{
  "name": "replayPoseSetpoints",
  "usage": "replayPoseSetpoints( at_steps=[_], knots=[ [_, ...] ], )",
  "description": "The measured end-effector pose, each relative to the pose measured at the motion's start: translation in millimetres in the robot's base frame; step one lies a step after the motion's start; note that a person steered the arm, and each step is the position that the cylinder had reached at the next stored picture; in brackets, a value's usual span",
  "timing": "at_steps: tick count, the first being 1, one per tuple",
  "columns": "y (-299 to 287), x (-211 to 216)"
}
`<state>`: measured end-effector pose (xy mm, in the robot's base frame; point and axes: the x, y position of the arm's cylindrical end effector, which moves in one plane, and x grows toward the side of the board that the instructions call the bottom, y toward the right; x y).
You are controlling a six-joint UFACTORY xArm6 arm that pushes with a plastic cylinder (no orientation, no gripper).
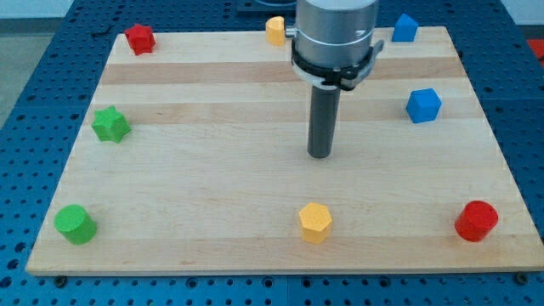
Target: Nudge the yellow hexagon a bit up
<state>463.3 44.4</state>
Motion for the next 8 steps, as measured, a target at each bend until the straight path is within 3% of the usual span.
replayPoseSetpoints(
  at_steps=[1,3,5,6,7,8],
  knots=[
    [-1,1],
    [17,66],
    [43,95],
    [45,132],
    [39,147],
    [-10,144]
  ],
)
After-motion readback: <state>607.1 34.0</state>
